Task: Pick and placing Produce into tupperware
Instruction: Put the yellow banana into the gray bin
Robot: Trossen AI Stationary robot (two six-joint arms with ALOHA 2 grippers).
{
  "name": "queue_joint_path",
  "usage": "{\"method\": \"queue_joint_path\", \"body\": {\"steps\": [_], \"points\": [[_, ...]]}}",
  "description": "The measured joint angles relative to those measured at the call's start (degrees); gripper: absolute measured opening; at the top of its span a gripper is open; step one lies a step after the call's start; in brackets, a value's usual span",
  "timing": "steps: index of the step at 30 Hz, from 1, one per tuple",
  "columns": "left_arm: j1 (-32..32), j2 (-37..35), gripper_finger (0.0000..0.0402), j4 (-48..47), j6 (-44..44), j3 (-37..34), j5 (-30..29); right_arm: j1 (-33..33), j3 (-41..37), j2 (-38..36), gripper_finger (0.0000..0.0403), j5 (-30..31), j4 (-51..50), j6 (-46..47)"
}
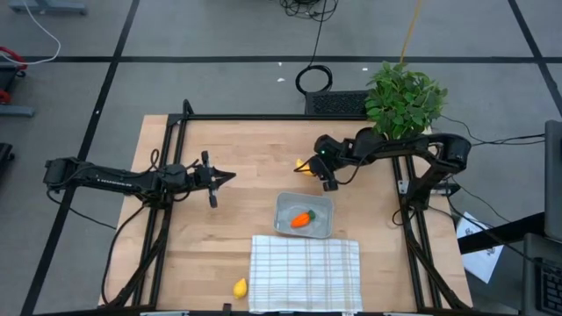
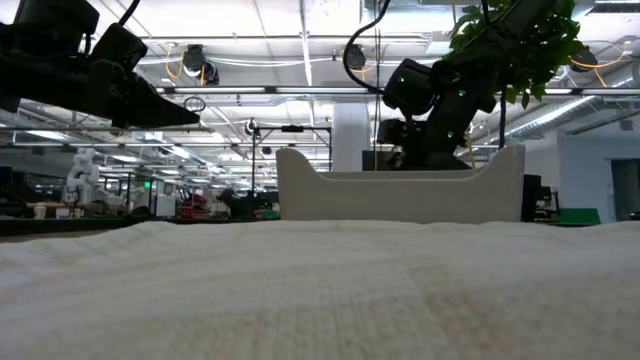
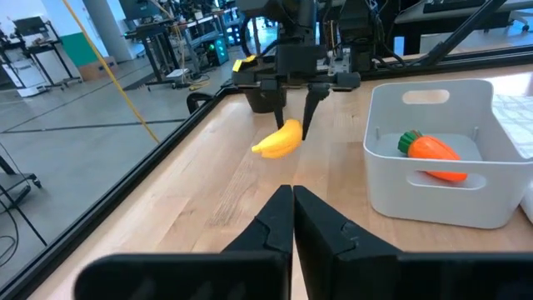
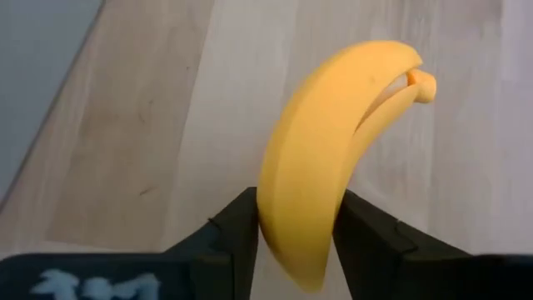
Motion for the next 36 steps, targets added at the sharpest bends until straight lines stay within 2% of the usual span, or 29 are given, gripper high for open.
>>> {"method": "queue_joint_path", "body": {"steps": [5, 11, 18, 30, 36], "points": [[0.0, 0.0, 0.0002, 0.0, 0.0, 0.0, 0.0, 0.0, 0.0, -2.4, 0.0129, -0.2, 0.0, 0.1], [0.0, 0.0, 0.002, 0.0, 0.0, 0.0, 0.0, 0.4, 0.3, -4.3, 0.0117, -0.5, 0.4, 0.1], [0.0, 0.0, 0.0028, 0.8, 0.0, 0.0, 0.0, 2.7, 3.5, -4.5, 0.013, -0.6, 0.4, 0.1], [0.0, 0.0, 0.0002, 1.1, 0.0, 0.0, 0.0, 6.3, 6.9, -4.9, 0.0125, -0.9, 0.1, -0.3], [0.0, 0.0, 0.0018, 1.1, -0.2, 0.0, 0.0, 5.7, 6.9, -8.1, 0.0125, -2.2, -0.4, -0.1]]}}
